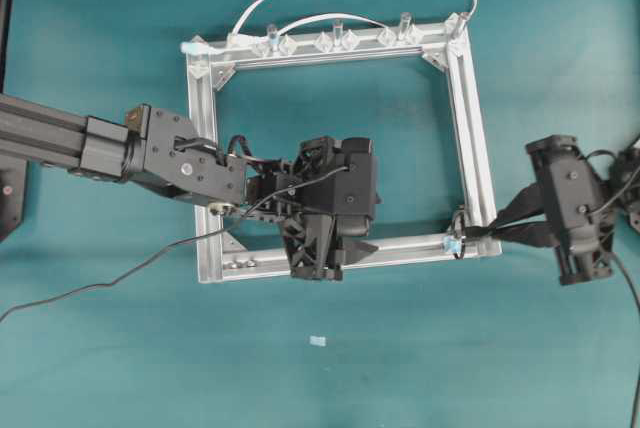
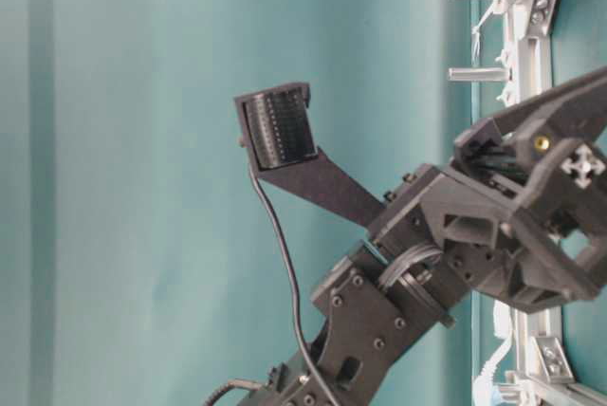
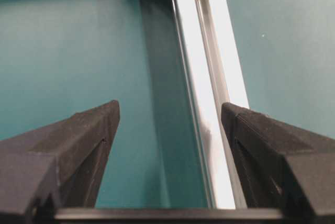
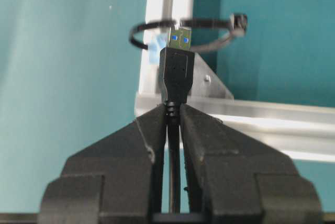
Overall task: Insert the wire through the string loop located on the right side.
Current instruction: 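Push the USB plug leftward through the black zip-tie loop, then grasp the USB plug emerging from the loop with the left gripper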
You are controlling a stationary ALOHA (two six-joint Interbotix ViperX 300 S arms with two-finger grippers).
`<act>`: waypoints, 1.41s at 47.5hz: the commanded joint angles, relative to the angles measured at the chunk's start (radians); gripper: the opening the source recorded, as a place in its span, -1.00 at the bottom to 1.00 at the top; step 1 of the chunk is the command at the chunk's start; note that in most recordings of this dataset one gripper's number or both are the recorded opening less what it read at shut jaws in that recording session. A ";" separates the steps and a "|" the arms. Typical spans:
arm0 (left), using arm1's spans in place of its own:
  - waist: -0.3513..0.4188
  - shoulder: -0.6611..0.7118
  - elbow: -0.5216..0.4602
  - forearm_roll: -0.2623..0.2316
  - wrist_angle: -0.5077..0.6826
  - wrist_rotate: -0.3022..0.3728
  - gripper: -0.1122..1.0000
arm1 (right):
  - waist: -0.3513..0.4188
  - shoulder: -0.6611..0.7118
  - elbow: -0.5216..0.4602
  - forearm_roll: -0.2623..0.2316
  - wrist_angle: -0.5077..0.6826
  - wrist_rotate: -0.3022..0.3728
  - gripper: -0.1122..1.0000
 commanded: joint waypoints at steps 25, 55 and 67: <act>0.000 -0.038 -0.012 0.005 -0.008 0.008 0.64 | 0.015 0.178 -0.130 -0.003 -0.074 0.000 -0.58; -0.029 -0.038 -0.025 0.005 -0.017 0.006 0.64 | 0.015 0.179 -0.127 -0.003 -0.077 0.000 -0.58; -0.040 -0.037 -0.031 0.005 -0.026 0.005 0.64 | 0.015 0.179 -0.124 -0.003 -0.077 0.000 -0.58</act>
